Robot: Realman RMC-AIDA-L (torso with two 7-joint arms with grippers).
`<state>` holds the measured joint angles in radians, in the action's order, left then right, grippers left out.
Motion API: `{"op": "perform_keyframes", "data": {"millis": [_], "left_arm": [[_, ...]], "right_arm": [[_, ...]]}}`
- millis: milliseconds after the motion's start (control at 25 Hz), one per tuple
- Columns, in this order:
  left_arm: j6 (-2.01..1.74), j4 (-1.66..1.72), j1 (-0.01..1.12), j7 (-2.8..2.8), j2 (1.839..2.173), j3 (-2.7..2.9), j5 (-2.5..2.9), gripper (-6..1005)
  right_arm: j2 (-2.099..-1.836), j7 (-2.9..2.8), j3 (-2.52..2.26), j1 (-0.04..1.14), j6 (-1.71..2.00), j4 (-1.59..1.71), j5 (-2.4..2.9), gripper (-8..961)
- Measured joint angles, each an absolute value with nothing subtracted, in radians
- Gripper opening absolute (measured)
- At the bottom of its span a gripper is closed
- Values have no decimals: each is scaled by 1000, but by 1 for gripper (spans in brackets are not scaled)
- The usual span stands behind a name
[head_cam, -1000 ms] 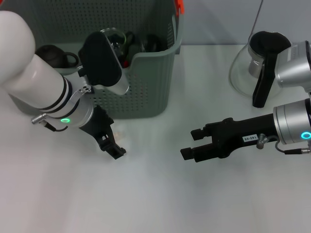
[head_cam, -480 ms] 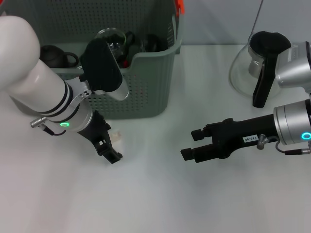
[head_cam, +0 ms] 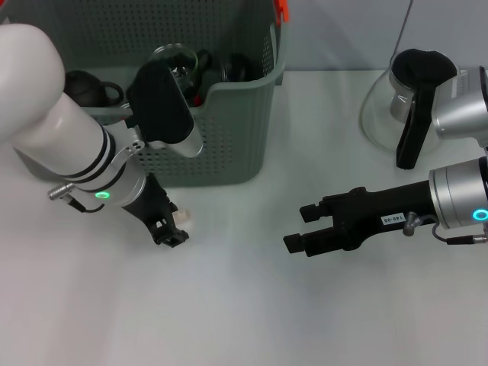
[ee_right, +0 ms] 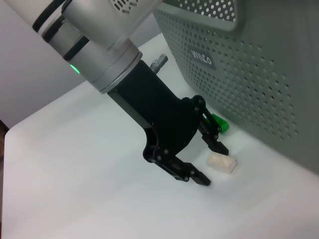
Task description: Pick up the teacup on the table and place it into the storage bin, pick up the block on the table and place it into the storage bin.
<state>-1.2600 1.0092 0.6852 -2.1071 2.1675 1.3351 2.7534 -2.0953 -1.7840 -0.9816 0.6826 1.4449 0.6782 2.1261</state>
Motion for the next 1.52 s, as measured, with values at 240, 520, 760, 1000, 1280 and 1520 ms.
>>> {"op": "perform_keyframes", "data": {"millis": [240,520,760,1000,1280,1520], "left_arm": [[-1246,1008,693,-2117,2170,1336,2769,483],[-1241,1005,696,-2120,2171,1336,2777,477],[-1238,966,719,-2131,2170,1336,2777,423],[-1234,968,722,-2142,2170,1336,2776,308],[-1244,963,731,-2149,2167,1335,2776,223],[-1417,1095,702,-2153,2170,1289,2745,189]], "right_arm": [[-2095,-1784,-982,683,1445,676,2126,819],[-2095,-1782,-982,683,1443,676,2126,820],[-2095,-1781,-982,683,1443,676,2126,820],[-2095,-1781,-982,683,1444,677,2126,820],[-2095,-1781,-982,684,1443,678,2126,820],[-2094,-1781,-982,683,1443,678,2126,819]]}}
